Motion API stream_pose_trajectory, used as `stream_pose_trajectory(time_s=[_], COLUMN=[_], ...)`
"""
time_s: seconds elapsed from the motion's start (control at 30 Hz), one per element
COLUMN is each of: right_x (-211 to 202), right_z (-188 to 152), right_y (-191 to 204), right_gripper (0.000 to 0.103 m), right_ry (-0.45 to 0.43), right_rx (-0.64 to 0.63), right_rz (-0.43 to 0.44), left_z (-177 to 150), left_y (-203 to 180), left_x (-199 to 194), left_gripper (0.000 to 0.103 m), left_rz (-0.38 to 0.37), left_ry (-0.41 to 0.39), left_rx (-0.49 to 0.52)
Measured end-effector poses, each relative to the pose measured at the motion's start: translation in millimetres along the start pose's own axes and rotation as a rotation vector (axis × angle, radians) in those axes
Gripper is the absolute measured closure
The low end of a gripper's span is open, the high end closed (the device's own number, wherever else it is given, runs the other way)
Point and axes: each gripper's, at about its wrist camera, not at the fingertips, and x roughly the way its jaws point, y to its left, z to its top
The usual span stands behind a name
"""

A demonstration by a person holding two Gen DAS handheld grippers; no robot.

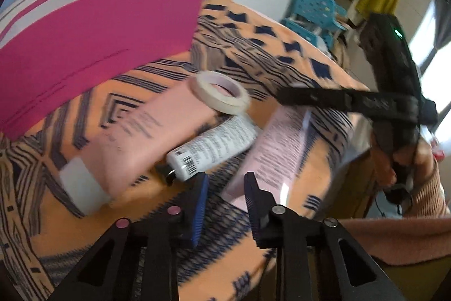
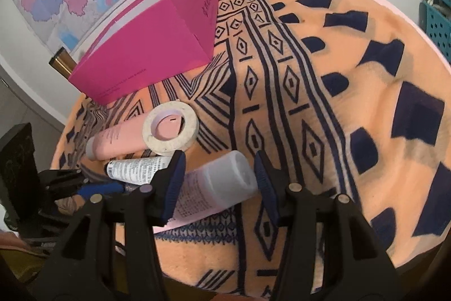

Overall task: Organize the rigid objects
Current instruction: 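Move the right gripper to the white-and-pink tube and close on it, then lift the white-and-pink tube into the pink box and open the right gripper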

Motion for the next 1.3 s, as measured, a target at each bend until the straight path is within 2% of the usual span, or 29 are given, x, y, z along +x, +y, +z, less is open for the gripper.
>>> stream_pose_trajectory(time_s=[0.07, 0.2, 0.3, 0.43, 0.53, 0.6, 0.73, 0.87, 1.1, 1.17, 1.2, 1.23, 1.3], right_x=[0, 5, 8, 10, 11, 11, 11, 10, 11, 6, 3, 0, -6], right_z=[-1, -3, -3, -2, -1, -1, -2, -4, -8, -10, -12, -13, -17], right_y=[2, 8, 12, 9, 8, 9, 9, 7, 13, 12, 11, 11, 10], right_gripper=[0.05, 0.054, 0.058, 0.061, 0.062, 0.062, 0.063, 0.063, 0.063, 0.059, 0.054, 0.052, 0.052], right_ry=[0.0, -0.016, -0.021, -0.03, -0.031, -0.03, -0.029, -0.028, -0.019, -0.02, -0.021, -0.023, -0.025], right_rx=[0.009, 0.009, 0.006, 0.03, 0.038, 0.039, 0.047, 0.067, 0.053, 0.051, 0.045, 0.039, 0.022], right_rz=[0.019, 0.015, 0.017, 0.027, 0.031, 0.031, 0.035, 0.057, 0.088, 0.094, 0.092, 0.084, 0.083], left_z=[1, -2, -3, -8, -9, -8, -11, -15, -15, -17, -17, -16, -16], left_y=[9, 10, 11, 3, -10, -18, -22, -10, 16, 18, 18, 18, 20], left_x=[2, 3, 0, -10, -11, -6, 2, -1, -10, -11, -11, -10, -11], left_gripper=[0.082, 0.083, 0.078, 0.053, 0.052, 0.049, 0.047, 0.048, 0.051, 0.051, 0.052, 0.058, 0.06], left_rz=[-0.002, 0.007, -0.041, -0.088, -0.095, -0.063, -0.012, 0.135, 0.075, 0.066, 0.064, 0.062, 0.056], left_ry=[0.008, 0.006, 0.017, 0.01, -0.001, 0.014, 0.033, 0.019, -0.004, -0.009, -0.012, -0.012, -0.011], left_rx=[-0.039, -0.043, -0.055, -0.029, 0.02, 0.06, 0.089, 0.07, -0.037, -0.049, -0.051, -0.053, -0.062])
